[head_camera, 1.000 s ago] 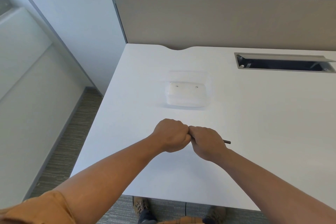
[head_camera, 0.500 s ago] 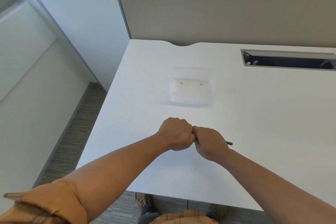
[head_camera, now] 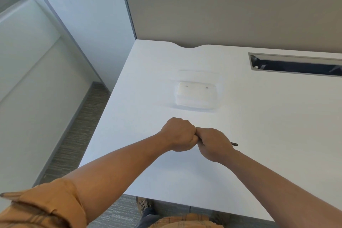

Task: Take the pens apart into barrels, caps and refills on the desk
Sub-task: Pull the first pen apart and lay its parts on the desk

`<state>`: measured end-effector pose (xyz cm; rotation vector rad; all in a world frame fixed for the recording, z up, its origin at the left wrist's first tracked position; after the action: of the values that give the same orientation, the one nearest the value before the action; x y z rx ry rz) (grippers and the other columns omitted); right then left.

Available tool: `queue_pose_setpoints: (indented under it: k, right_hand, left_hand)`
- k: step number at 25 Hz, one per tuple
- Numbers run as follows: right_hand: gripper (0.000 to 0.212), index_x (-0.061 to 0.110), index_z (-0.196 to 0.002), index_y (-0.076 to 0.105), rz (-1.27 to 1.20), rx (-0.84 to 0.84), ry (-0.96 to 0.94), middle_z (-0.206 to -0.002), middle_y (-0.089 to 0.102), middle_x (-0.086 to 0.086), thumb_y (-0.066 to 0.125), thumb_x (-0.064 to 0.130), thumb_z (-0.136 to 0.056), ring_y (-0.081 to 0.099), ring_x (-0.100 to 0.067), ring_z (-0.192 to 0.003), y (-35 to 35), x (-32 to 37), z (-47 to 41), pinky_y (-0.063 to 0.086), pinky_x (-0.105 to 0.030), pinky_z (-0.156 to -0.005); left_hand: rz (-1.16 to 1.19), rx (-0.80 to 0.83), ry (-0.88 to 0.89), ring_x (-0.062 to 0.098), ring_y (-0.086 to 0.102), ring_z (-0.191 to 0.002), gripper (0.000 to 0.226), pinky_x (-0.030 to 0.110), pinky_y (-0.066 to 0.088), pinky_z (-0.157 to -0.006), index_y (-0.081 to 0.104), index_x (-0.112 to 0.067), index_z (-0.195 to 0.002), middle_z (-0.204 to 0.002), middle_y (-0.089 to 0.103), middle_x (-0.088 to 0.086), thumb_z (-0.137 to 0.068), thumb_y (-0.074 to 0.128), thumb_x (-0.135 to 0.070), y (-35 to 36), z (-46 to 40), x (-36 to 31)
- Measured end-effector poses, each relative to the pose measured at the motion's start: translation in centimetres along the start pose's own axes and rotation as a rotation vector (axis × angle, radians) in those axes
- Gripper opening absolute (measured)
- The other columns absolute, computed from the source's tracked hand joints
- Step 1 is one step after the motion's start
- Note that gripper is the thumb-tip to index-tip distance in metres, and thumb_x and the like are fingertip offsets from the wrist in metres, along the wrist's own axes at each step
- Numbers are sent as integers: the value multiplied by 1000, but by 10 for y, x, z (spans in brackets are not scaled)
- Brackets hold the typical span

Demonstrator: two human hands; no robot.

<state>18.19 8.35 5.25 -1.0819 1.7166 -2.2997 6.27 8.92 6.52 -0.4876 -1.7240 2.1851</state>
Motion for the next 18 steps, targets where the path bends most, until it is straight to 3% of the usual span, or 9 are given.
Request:
queue_pose_setpoints:
  k: [13, 15, 18]
  right_hand:
    - [20, 21, -75, 41, -97, -31, -1, -60, 48, 5, 46, 8, -90, 44, -29, -57, -2, -2, -5, 28, -35, -50]
    - [19, 19, -79, 45, -176, -112, 11, -62, 50, 5, 46, 13, -96, 46, -27, -59, -9, -5, -8, 34, -38, -52]
    - [17, 20, -91, 58, -345, -204, 41, -73, 60, 4, 43, 14, -98, 55, -22, -68, -18, -8, -15, 46, -41, -63]
  left_hand:
    - [116, -6, -51, 21, 46, -50, 33, 30, 30, -50, 38, -20, -59, -58, 49, -1, -88, 32, -35, -5, 0, 5]
    - [255, -43, -111, 21, 50, -58, 33, 31, 32, -52, 38, -22, -63, -63, 51, -4, -91, 31, -38, -12, -2, 13]
    - [763, -120, -295, 13, 54, -62, 29, 29, 40, -55, 55, -23, -73, -73, 61, -7, -91, 45, -44, -15, -4, 27]
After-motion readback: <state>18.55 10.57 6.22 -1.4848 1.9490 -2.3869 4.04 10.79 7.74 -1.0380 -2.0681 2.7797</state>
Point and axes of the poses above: each hand's wrist, its own z-axis away from the middle knuckle, its own y-axis out of the palm, x = y × z, the point moved 5 cm from there along -z, towards the middle knuckle
